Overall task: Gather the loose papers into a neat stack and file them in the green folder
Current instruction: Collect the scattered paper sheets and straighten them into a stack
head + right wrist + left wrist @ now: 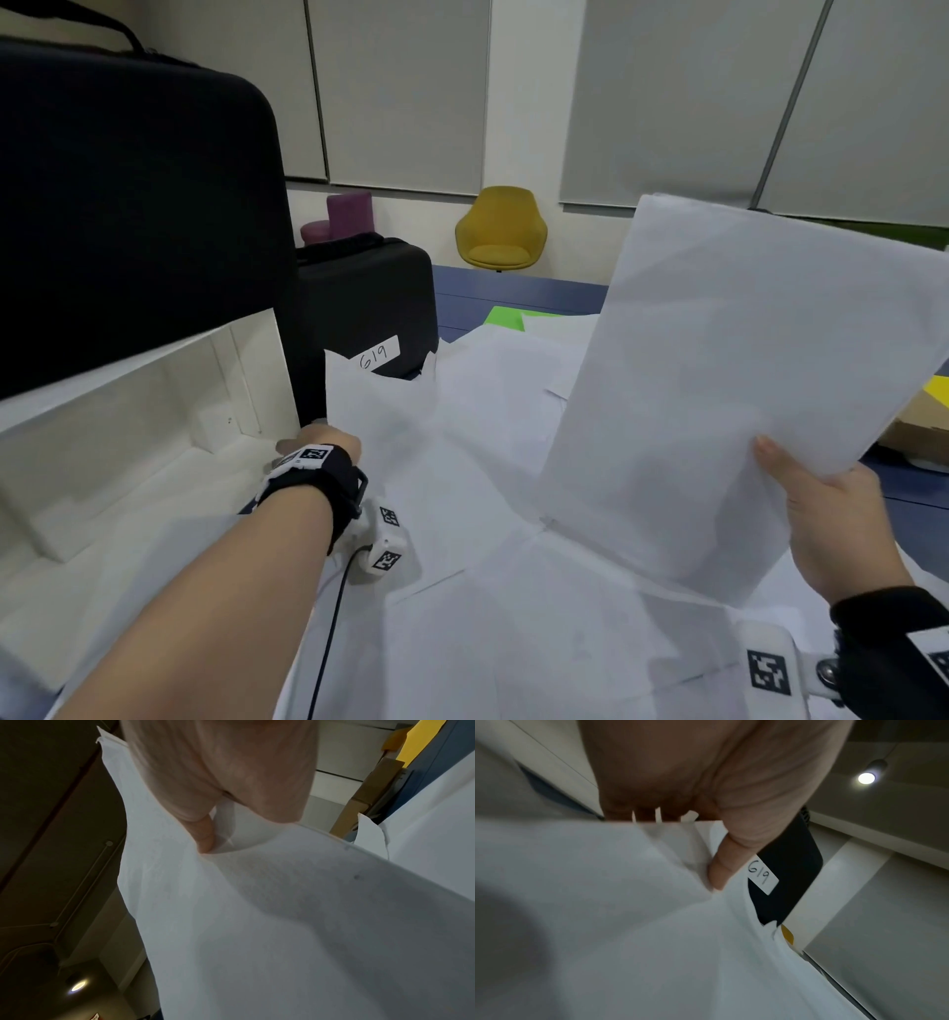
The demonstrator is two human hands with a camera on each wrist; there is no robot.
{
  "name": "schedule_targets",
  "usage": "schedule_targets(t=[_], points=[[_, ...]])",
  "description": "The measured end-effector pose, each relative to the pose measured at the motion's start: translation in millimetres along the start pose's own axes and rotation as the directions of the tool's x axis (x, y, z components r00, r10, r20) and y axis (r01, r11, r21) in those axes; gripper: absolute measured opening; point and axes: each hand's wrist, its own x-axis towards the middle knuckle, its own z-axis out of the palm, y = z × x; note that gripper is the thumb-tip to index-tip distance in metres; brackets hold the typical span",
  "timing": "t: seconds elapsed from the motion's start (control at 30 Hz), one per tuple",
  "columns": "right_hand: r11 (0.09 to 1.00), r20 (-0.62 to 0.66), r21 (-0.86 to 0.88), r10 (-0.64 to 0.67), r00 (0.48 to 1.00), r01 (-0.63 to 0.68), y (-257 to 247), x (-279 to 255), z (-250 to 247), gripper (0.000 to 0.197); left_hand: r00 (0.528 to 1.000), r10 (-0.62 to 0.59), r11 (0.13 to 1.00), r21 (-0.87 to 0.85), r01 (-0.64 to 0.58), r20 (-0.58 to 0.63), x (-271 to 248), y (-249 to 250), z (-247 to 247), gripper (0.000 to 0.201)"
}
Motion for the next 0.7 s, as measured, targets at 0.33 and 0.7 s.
schedule_targets(t=[0.33,0.7], points=[[0.999,0.027,-0.041,-0.006,1.000,0.007,2.3,-5.0,-8.8,0.083,0.995,0.101,0.960,-0.264,-0.092,0.022,-30.2,1.0,-14.6,0.024],[1.000,0.074,-0.011,-0.016,0.997,0.017,-12.9,3.8,-4.8,0.046,0.841,0.414,0.680,-0.495,-0.540,-0.349,-77.0,12.0,-61.4,0.011]])
